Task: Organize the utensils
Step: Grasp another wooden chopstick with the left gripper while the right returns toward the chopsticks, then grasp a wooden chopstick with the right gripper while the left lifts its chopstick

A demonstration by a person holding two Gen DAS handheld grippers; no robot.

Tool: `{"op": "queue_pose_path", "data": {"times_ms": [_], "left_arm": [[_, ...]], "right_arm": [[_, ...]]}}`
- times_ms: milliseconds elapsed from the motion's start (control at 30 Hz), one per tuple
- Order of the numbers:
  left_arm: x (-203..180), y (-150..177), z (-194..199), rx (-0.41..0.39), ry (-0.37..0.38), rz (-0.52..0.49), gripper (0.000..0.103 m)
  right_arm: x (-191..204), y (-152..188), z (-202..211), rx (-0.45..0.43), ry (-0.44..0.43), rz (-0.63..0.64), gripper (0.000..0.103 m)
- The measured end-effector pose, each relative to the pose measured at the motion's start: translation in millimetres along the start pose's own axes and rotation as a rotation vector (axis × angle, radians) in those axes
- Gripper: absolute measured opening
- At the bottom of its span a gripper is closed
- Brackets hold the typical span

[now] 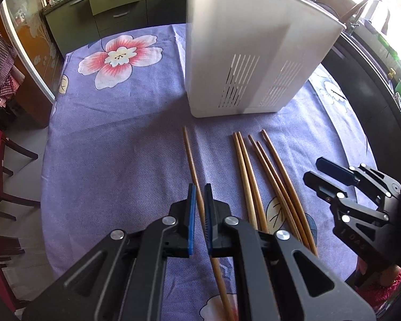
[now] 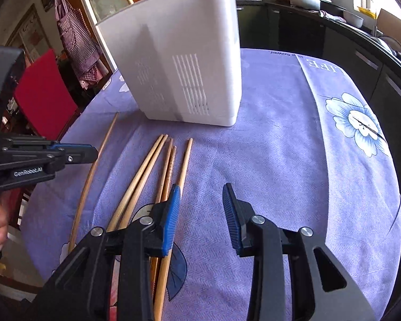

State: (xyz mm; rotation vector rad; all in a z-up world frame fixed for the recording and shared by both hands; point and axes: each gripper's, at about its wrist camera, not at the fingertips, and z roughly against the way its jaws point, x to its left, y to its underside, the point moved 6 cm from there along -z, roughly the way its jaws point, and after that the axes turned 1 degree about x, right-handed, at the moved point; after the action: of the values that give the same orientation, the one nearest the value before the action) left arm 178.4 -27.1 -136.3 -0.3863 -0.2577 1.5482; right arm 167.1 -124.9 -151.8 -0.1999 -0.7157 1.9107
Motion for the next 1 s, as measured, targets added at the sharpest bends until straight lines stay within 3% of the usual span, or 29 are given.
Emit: {"op": "queue_pose_path", "data": {"times_ms": [233,600,667,733,867,1000], "left_arm": [[5,0,17,-0.045,-0.001,-0.001,0.006],[9,5,-3,0.018,0.031,0.046,0.007],[11,6,-11,0.044,0.028,0.061,0.008],[12,7,-19,0.072,0.042,0.076,0.01],[12,7,-30,0.093,0.051,0.099,0.023],[7,6,-34,0.097,0.052,0.097,0.024]], "right_arm": [[15,-5,-19,0.041,0.054,0.055,0.021],[28,-11,-36,0.092,0.16,0.128,0.017],[29,-11,-36,0.097,0.159,0.138,0.016],[28,-11,-36,0.109,0.144,0.129,0.008],[21,-10,-31,0.098,0.15,0.093,0.007],[5,-10,-18,0.07,0.136,0.047,0.007]]}}
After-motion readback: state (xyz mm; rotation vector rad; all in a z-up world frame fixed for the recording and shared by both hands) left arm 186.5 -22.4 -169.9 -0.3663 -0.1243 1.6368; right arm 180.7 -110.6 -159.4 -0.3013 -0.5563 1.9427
